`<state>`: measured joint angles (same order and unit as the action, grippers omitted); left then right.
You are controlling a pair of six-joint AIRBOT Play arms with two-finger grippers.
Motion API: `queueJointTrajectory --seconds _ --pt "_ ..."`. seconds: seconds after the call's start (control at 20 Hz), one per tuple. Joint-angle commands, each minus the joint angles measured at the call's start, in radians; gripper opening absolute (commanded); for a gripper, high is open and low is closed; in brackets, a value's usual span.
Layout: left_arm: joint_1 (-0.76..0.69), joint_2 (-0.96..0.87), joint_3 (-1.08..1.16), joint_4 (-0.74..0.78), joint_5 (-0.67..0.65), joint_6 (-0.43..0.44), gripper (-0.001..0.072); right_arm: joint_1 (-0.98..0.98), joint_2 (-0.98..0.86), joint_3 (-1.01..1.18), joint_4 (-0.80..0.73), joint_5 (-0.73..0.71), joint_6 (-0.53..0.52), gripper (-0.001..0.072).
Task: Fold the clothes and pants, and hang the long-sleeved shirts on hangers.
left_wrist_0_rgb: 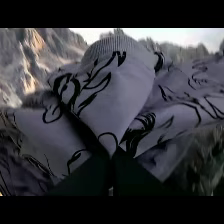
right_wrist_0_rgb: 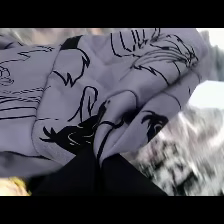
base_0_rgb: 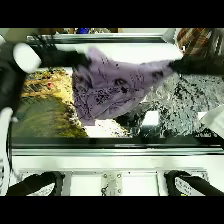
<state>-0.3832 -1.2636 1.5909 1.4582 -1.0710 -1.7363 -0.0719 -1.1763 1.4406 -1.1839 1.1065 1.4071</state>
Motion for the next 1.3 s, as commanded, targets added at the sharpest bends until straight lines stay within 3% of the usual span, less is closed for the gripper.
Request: queueJointTrajectory --seconds 0.0,0.05,0.1,0.15,0.2,0.25,0.35,0.65,1.05,1.25 --pt "-0.198 0.162 -0.418 0.005 -0.021 -0.003 0.0016 0.003 0.153 -0.313 -0.148 0.04 0.03 0.0034" --pt "-0.268 0.191 -0.526 0.005 -0.016 -0.018 0.0016 0.002 0.196 -0.408 -0.15 0.043 0.03 0.004" --pt "-0.343 0.216 -0.628 0.006 0.002 -0.038 0.0077 0.002 0.225 -0.476 -0.15 0.046 0.029 0.0088" --pt "-0.409 0.234 -0.701 0.006 0.023 -0.058 0.0471 0.002 0.243 -0.518 -0.154 0.048 0.029 0.0381" --pt "-0.45 0.248 -0.737 0.015 0.035 -0.084 0.072 0.002 0.25 -0.525 -0.169 0.055 0.029 0.0715" --pt "-0.469 0.262 -0.745 0.017 0.031 -0.098 0.0678 0.002 0.258 -0.515 -0.172 0.053 0.029 0.0718" --pt "-0.441 0.303 -0.72 0.017 0.036 -0.113 0.0678 0.003 0.274 -0.471 -0.174 0.053 0.021 0.0718" --pt "-0.171 0.348 -0.678 0.007 0.08 -0.15 0.0678 0.187 0.252 -0.407 -0.175 0.016 0.022 0.0707" --pt "0.024 0.341 -0.679 0.005 0.054 -0.165 0.0678 0.628 -0.137 -0.404 -0.374 -0.395 0.022 0.0707" --pt "0.026 0.341 -0.679 0.004 0.029 -0.172 0.0678 0.673 -0.308 -0.361 -0.511 -0.428 0.029 0.0706"
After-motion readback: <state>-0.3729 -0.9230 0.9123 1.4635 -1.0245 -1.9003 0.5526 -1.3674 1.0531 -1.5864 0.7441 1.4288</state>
